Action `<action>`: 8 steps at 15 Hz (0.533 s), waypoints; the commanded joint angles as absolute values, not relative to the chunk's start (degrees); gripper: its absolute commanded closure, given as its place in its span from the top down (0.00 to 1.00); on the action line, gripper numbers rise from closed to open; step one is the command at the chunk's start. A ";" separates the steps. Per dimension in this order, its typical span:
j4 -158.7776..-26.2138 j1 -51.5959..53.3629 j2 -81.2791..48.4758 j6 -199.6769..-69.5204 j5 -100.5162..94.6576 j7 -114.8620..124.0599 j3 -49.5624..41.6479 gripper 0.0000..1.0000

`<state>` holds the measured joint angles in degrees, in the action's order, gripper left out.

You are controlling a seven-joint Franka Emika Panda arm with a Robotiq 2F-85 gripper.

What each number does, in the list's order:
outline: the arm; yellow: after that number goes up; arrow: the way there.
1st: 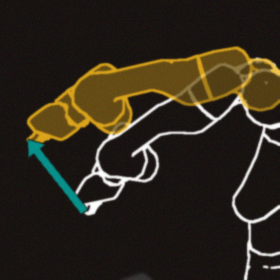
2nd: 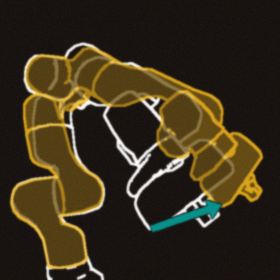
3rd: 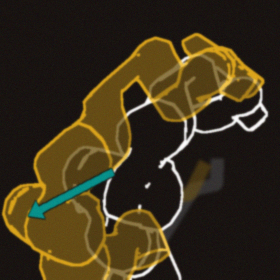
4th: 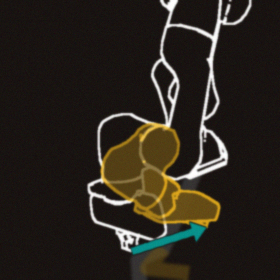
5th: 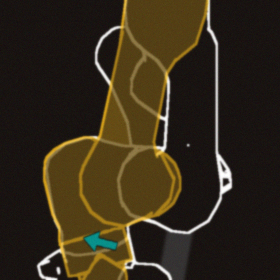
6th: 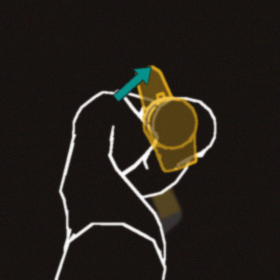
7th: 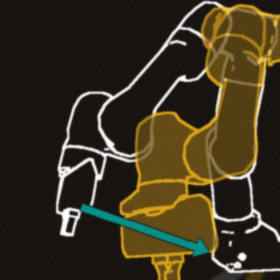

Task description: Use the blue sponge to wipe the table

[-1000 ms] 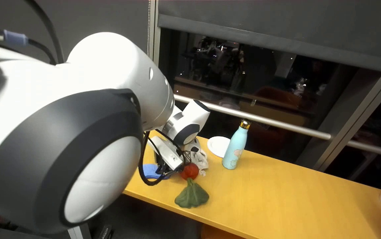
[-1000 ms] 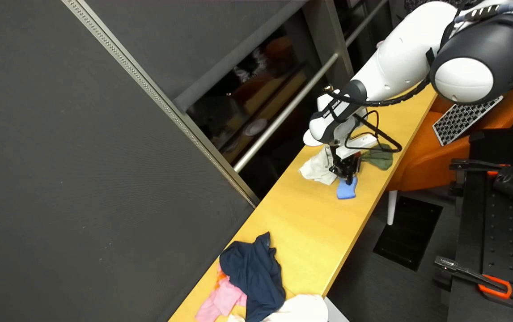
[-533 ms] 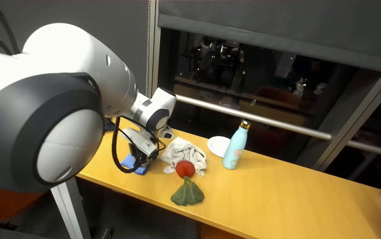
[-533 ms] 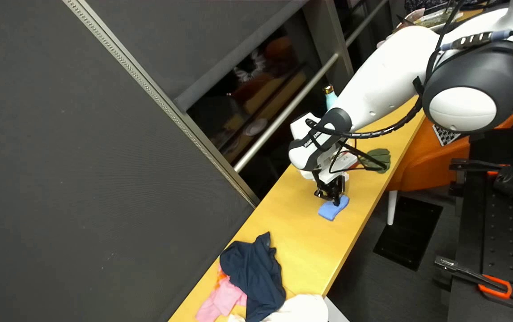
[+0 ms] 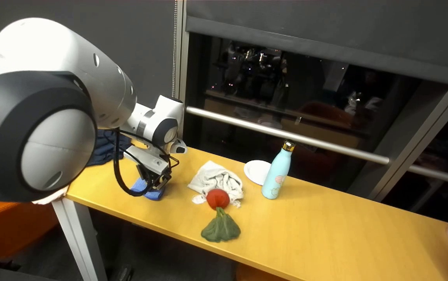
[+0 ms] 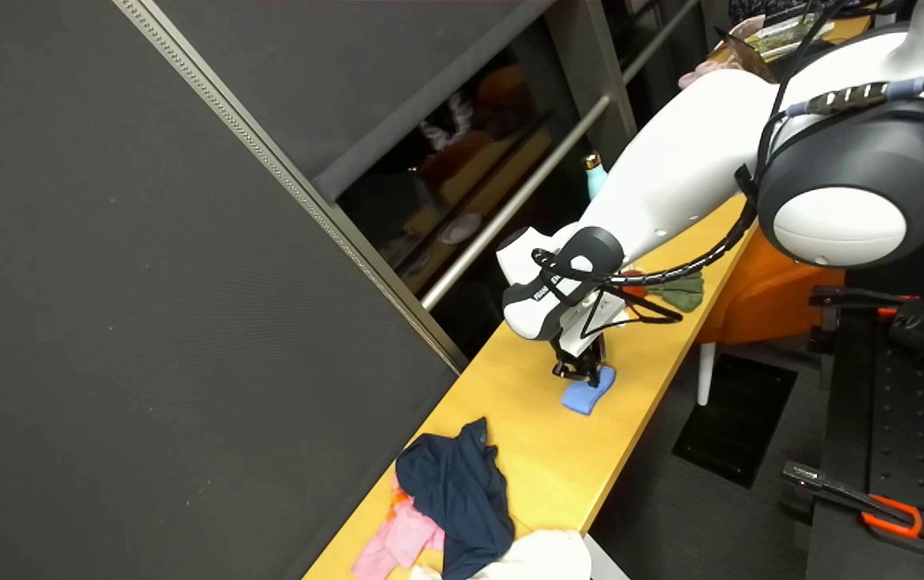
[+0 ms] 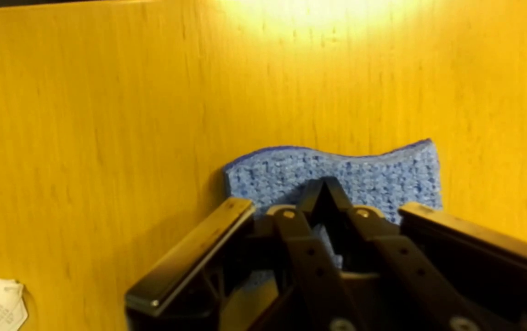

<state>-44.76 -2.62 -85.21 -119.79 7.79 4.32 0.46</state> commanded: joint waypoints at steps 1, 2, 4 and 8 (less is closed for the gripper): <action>-44.60 -1.88 -85.21 -124.55 5.10 6.02 -1.81 0.01; -44.78 -1.92 -85.21 -126.21 4.54 6.40 -2.31 0.01; -45.14 -2.28 -85.21 -129.31 3.38 7.60 -3.73 0.01; -45.59 -3.98 -85.22 -132.23 2.53 9.73 -5.82 0.01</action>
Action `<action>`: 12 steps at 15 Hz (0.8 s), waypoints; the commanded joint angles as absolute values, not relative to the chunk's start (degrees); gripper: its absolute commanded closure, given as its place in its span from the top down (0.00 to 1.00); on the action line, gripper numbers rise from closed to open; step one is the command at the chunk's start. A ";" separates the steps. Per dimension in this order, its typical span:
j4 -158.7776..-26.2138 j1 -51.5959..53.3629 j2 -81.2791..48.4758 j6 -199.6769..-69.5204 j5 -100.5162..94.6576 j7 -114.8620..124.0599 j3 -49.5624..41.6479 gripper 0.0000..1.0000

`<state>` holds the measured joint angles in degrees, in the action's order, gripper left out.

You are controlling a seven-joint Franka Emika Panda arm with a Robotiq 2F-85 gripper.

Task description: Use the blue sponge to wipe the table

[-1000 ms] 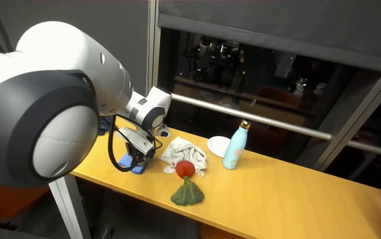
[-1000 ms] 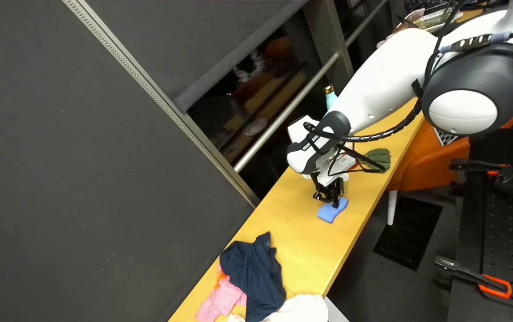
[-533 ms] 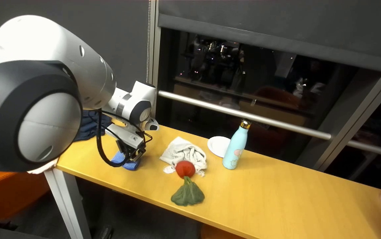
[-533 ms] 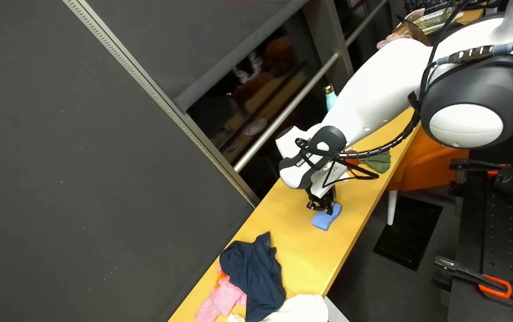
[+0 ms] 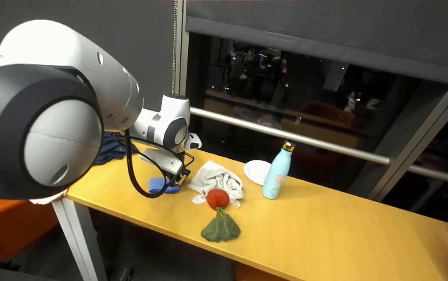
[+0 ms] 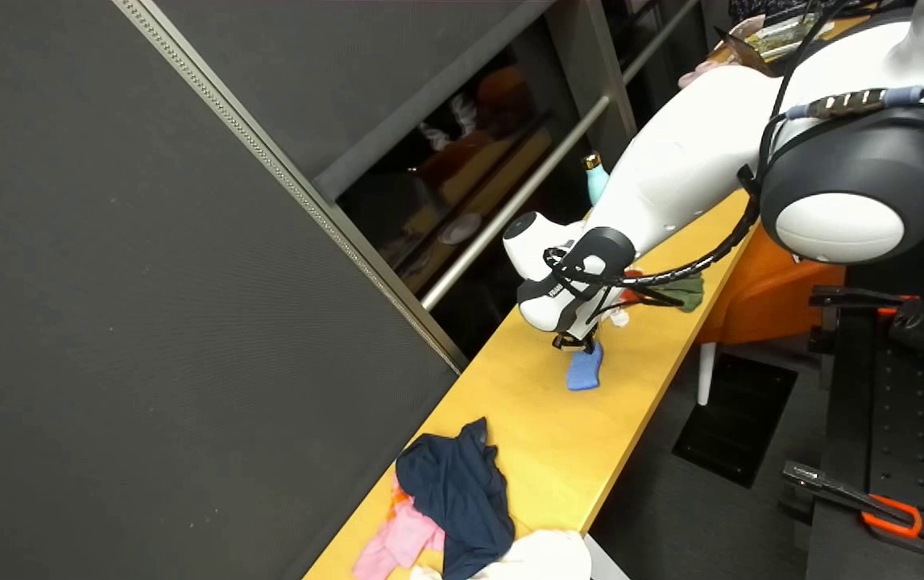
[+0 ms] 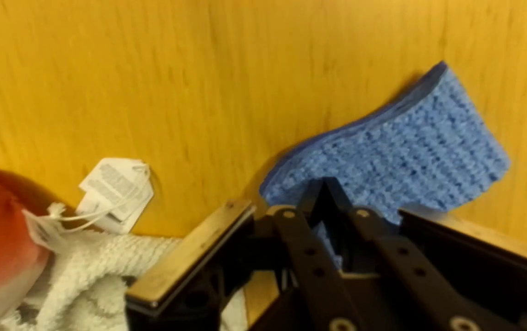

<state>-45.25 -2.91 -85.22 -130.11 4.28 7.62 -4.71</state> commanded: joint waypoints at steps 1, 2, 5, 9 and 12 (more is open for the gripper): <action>-45.71 -4.42 -85.22 -132.51 2.26 9.86 -6.21 0.01; -45.80 -5.11 -85.22 -132.76 2.16 9.50 -6.28 0.01; -45.35 -7.02 -85.23 -135.23 2.74 7.92 -5.27 0.32; -40.67 -8.45 -85.15 -134.88 3.48 6.63 -4.12 0.59; -34.83 -8.22 -87.33 -132.46 3.70 7.28 -3.62 0.81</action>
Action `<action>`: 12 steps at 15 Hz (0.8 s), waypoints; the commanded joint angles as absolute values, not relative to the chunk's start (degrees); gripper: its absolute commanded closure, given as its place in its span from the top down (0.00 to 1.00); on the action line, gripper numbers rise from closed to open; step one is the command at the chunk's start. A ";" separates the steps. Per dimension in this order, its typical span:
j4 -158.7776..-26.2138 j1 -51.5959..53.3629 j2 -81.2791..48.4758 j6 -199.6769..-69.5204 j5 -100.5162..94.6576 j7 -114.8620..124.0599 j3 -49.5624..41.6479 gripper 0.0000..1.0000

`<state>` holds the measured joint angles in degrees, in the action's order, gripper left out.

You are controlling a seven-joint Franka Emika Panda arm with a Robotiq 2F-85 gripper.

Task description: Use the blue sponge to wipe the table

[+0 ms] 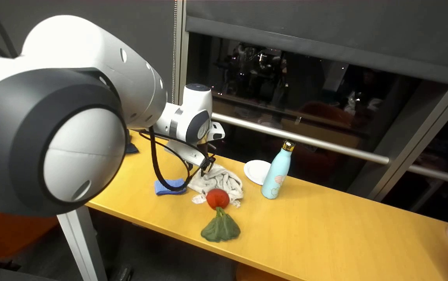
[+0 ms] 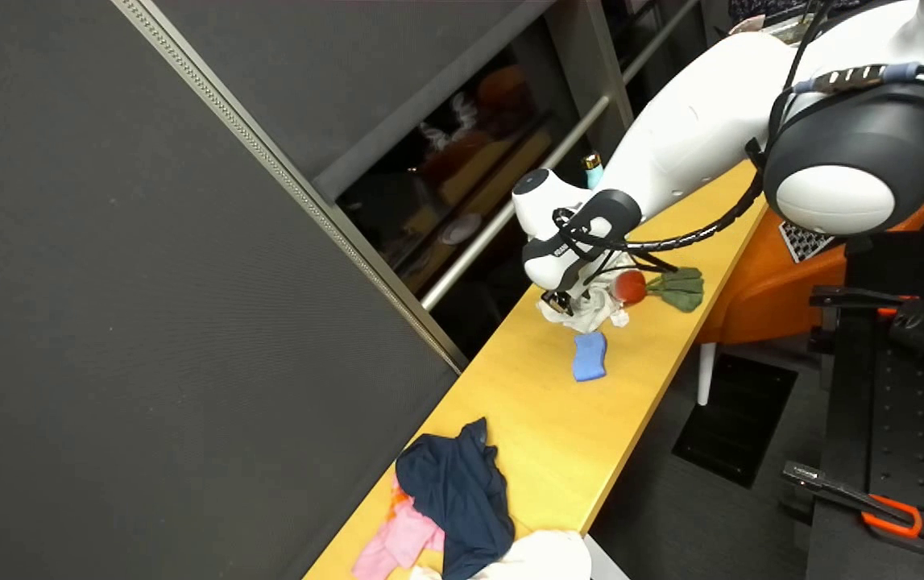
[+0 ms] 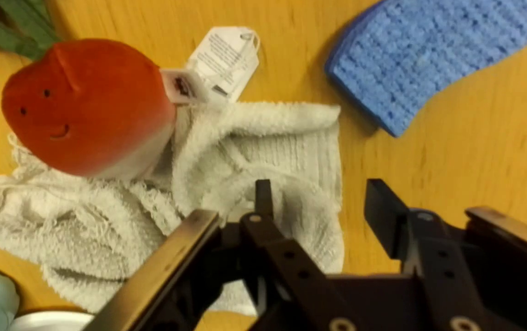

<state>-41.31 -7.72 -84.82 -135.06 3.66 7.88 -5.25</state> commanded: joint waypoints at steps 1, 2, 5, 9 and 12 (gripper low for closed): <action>-34.39 -7.89 -87.33 -131.57 3.76 7.47 -3.26 0.88; -35.59 -7.56 -86.65 -131.49 3.84 7.27 -2.61 0.96; -38.99 -6.25 -85.38 -131.07 4.10 8.04 -1.23 1.00; -40.14 -3.73 -85.20 -129.28 4.09 19.53 -3.90 1.00; -38.71 -2.23 -85.19 -125.08 3.54 29.78 -6.79 1.00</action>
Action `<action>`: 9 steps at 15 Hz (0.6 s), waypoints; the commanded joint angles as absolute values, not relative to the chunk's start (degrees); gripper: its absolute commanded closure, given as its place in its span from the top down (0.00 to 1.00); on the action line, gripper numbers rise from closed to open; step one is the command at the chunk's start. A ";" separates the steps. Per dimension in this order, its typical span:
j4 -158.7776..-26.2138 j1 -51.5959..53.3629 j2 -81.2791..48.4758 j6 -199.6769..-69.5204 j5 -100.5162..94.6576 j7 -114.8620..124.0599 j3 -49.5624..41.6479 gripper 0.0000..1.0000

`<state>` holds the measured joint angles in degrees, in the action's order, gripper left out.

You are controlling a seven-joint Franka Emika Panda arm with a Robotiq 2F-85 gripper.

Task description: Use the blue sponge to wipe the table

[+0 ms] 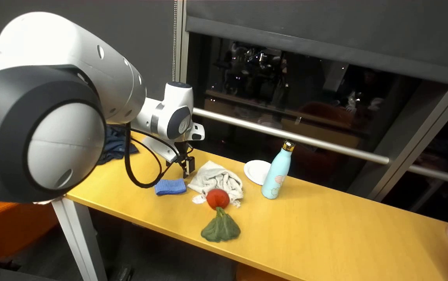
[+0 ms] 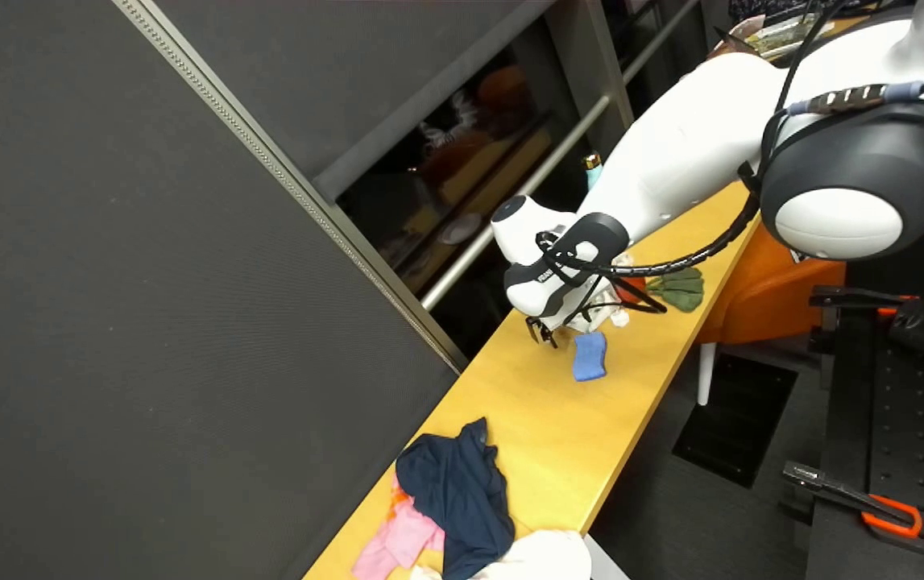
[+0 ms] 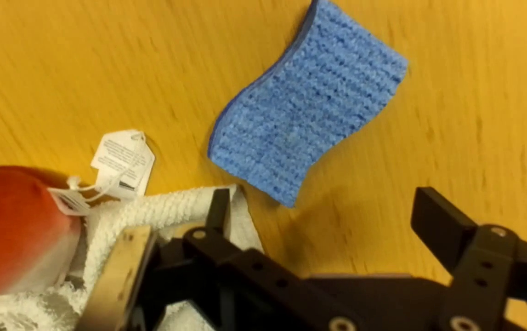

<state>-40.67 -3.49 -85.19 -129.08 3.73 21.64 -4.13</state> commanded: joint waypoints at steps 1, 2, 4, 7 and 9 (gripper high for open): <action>-38.60 -2.20 -85.17 -123.88 3.46 32.25 -7.46 1.00; -39.06 -1.96 -85.12 -122.77 3.31 35.28 -8.31 1.00; -40.78 -1.56 -85.09 -123.06 2.80 39.85 -9.28 1.00; -43.12 -0.59 -85.13 -125.08 2.24 46.40 -10.04 1.00; -43.73 0.03 -85.21 -126.01 2.17 48.92 -9.82 1.00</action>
